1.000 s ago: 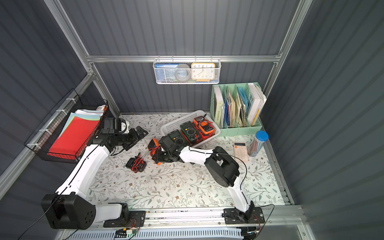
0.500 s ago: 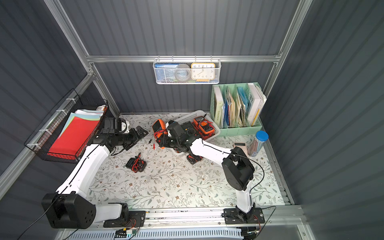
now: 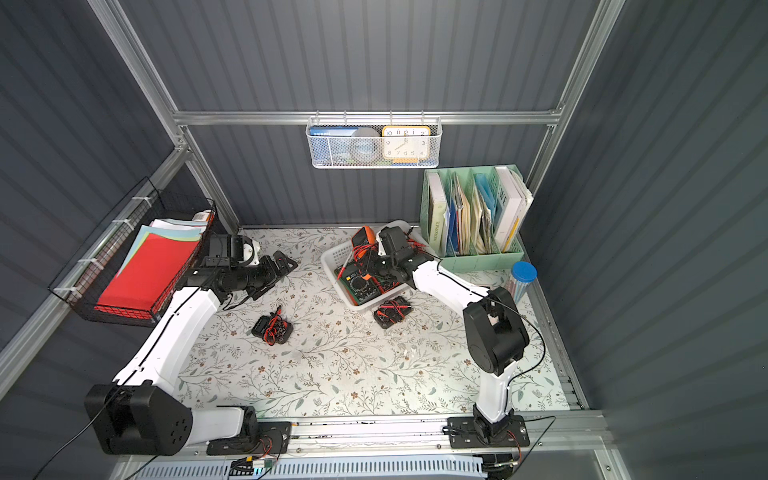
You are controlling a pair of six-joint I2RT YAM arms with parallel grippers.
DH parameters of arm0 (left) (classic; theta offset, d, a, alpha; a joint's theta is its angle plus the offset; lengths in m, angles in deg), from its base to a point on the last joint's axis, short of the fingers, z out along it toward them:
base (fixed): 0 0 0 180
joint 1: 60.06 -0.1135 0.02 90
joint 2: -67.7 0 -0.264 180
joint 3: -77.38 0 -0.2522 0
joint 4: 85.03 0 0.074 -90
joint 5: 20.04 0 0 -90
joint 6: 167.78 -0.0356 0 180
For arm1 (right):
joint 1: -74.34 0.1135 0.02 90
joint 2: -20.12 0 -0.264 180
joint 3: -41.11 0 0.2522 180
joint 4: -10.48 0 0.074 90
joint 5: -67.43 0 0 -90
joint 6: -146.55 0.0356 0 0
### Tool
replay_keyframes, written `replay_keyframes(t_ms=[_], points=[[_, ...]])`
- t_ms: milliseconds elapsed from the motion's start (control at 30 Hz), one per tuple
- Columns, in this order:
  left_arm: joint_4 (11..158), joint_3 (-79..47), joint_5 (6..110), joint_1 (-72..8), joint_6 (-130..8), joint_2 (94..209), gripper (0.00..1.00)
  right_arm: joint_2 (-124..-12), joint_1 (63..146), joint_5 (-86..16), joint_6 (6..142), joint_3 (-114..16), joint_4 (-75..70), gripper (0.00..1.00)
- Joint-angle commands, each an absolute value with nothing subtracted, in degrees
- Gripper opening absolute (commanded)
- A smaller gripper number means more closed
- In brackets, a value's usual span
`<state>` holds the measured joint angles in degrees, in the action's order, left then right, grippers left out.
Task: Put the multimeter into the basket
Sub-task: Place the multimeter in the basket.
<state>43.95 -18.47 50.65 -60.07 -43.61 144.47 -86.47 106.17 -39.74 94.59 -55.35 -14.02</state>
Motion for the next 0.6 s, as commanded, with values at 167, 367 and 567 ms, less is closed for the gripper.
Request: replay_keyframes(t_ms=[167, 367, 567], points=[[44.03, -16.56, 49.60, -60.32, -43.86, 145.22, 0.99, -85.30, 104.72, -42.85, 92.45, -54.41, -13.30, 0.26], [44.14, -16.61, 49.56, -60.36, -43.77, 145.31, 0.99, -84.74, 101.18, -44.10, 92.45, -54.04, -15.41, 0.27], [44.29, -16.62, 49.44, -60.32, -43.51, 145.31, 0.99, -86.21, 98.93, -46.72, 92.06, -54.71, -16.96, 0.29]])
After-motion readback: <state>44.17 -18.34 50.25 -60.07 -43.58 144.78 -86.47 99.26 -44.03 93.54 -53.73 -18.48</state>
